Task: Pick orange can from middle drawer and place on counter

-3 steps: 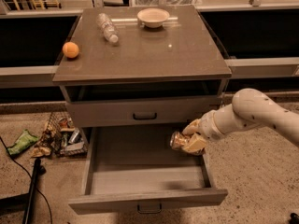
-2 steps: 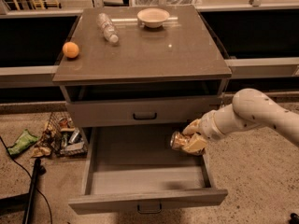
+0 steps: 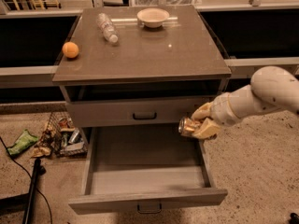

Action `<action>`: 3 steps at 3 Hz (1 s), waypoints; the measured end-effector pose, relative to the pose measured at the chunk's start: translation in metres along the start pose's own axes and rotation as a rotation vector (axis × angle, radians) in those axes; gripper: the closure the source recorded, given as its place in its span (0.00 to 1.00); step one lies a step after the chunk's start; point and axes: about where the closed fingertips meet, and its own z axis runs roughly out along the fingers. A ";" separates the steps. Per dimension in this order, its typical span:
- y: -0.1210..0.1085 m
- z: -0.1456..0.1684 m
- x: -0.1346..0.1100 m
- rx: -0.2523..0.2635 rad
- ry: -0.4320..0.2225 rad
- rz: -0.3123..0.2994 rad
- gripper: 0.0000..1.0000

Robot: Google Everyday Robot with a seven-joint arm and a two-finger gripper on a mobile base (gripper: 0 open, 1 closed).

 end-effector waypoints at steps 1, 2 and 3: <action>-0.008 -0.044 -0.018 0.059 0.041 -0.064 1.00; -0.013 -0.087 -0.040 0.141 0.092 -0.134 1.00; -0.013 -0.087 -0.041 0.141 0.092 -0.134 1.00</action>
Offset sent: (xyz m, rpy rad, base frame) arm -0.0149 -0.0322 0.1422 -0.1841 -0.2807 -0.0137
